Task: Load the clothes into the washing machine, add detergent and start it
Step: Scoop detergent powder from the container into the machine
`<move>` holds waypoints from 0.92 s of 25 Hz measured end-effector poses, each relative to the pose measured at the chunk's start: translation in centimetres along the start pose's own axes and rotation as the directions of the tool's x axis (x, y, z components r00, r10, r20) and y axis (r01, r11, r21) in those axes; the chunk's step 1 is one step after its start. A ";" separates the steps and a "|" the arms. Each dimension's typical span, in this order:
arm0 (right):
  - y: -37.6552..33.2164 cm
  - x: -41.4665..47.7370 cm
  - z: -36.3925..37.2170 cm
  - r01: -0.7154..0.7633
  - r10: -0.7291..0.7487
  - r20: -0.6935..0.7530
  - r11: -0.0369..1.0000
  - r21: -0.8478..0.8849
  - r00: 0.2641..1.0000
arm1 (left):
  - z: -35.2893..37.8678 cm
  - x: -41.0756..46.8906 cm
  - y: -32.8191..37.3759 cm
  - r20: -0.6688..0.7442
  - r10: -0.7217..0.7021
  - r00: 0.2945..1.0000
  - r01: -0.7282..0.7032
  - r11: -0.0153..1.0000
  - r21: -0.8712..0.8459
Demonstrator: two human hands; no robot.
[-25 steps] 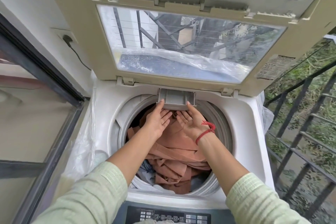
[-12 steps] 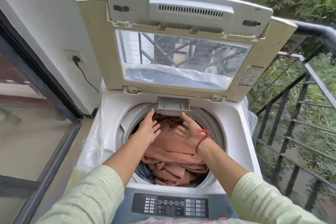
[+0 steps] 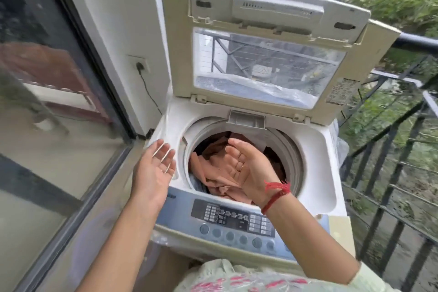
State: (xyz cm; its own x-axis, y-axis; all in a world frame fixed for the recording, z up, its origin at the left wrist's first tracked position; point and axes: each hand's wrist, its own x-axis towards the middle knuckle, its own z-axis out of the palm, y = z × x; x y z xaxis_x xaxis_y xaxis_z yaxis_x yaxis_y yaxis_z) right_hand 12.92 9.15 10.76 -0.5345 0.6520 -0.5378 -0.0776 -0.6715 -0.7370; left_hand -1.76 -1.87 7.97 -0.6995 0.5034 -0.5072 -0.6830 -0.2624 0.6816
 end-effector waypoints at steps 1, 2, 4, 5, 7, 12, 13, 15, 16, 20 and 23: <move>0.7 -1.8 0.5 0.014 -0.014 0.048 1.000 -0.007 0.999 | -2.2 -2.3 0.4 -0.059 0.065 0.996 -0.066 0.998 -0.017; 1.6 -3.4 1.0 0.024 -0.023 0.098 1.000 -0.009 0.995 | -4.3 -4.4 0.4 -0.120 0.112 0.987 -0.115 0.993 -0.018; 4.4 -6.2 1.7 0.015 -0.002 0.199 0.998 -0.063 0.980 | -8.6 -8.6 -0.4 -0.233 0.159 0.959 -0.168 0.986 -0.018; 6.1 -7.4 2.0 -0.006 0.030 0.245 0.995 -0.098 0.969 | -10.6 -10.7 -0.9 -0.284 0.167 0.944 -0.183 0.983 -0.029; 10.0 -10.2 2.9 -0.081 0.125 0.311 0.985 -0.151 0.942 | -15.3 -15.6 -2.4 -0.397 0.171 0.902 -0.203 0.978 -0.040; 18.5 -16.8 6.9 -0.212 0.338 0.448 0.928 -0.307 0.828 | -25.7 -27.0 -3.7 -0.674 0.186 0.715 -0.299 0.953 -0.055; 19.9 -18.0 7.7 -0.220 0.381 0.473 0.907 -0.359 0.795 | -27.4 -28.9 -3.6 -0.718 0.180 0.672 -0.328 0.942 -0.070; 22.5 -20.6 9.5 -0.219 0.464 0.512 0.857 -0.467 0.723 | -30.7 -32.1 -3.6 -0.785 0.160 0.598 -0.399 0.909 -0.119; 24.0 -22.0 10.6 -0.212 0.503 0.521 0.828 -0.518 0.690 | -32.4 -33.7 -3.7 -0.814 0.149 0.561 -0.440 0.887 -0.142; 29.4 -26.0 14.5 -0.182 0.598 0.525 0.746 -0.641 0.606 | -37.6 -37.7 -3.9 -0.868 0.098 0.486 -0.529 0.824 -0.203; 35.2 -29.5 18.3 -0.142 0.671 0.505 0.666 -0.732 0.543 | -42.8 -41.0 -2.5 -0.898 0.083 0.433 -0.595 0.775 -0.215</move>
State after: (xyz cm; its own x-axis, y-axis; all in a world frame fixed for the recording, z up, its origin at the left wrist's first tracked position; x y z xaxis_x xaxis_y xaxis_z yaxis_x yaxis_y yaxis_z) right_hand 10.54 -40.15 8.12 -0.7673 -0.2746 -0.5795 0.6405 -0.2818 -0.7144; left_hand 19.68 -57.12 4.46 -0.5477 -0.5429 -0.6366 -0.1583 -0.6799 0.7160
